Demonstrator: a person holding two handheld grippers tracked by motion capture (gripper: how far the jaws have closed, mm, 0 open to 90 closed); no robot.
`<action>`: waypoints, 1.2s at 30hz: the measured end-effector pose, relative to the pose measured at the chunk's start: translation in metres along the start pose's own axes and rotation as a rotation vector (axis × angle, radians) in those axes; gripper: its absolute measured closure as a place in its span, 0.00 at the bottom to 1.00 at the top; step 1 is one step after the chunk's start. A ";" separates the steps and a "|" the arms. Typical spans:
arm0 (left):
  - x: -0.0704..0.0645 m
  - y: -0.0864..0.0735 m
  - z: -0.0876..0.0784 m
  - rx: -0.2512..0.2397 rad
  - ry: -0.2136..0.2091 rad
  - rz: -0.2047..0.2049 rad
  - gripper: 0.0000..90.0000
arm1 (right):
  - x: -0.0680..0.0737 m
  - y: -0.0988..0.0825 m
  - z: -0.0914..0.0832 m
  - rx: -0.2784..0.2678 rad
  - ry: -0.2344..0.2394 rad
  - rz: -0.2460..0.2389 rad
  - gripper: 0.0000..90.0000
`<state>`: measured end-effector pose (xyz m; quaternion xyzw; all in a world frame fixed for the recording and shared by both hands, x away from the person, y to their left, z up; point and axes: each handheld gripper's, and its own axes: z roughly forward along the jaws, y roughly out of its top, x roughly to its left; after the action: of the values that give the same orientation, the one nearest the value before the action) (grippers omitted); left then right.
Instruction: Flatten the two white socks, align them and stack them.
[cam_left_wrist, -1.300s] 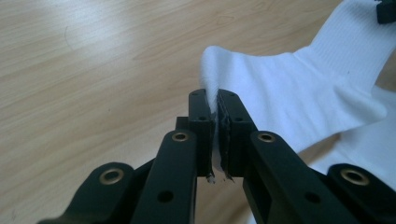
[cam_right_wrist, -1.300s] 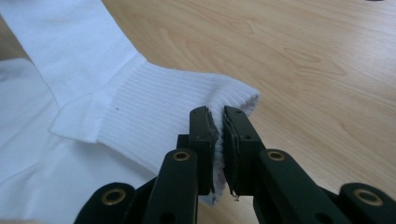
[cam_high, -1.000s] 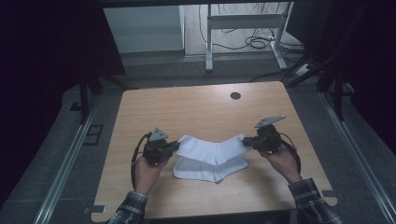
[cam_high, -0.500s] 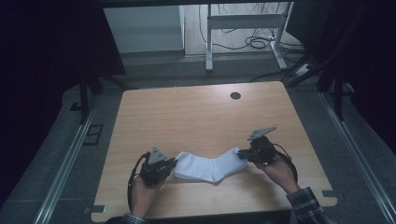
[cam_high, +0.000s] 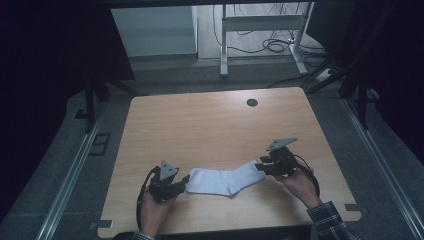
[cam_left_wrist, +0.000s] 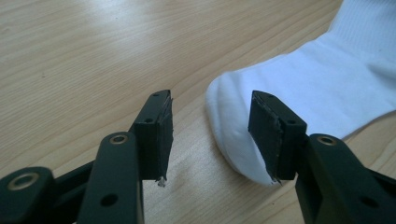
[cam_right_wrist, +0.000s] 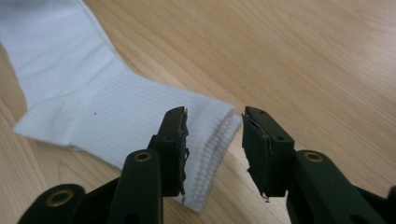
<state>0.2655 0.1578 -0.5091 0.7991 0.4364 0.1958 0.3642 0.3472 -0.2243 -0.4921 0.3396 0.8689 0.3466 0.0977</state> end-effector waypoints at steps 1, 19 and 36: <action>0.000 -0.001 0.003 0.007 -0.008 -0.004 0.55 | 0.000 0.000 0.000 -0.003 -0.003 0.004 0.64; 0.003 -0.006 0.031 0.069 -0.081 -0.010 0.62 | 0.004 -0.013 0.028 0.081 0.004 0.007 0.67; 0.014 0.001 0.027 0.036 -0.142 -0.075 0.94 | 0.007 -0.010 0.025 0.090 0.028 0.029 0.84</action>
<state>0.2906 0.1578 -0.5265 0.8003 0.4426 0.1170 0.3871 0.3469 -0.2121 -0.5171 0.3515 0.8798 0.3133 0.0653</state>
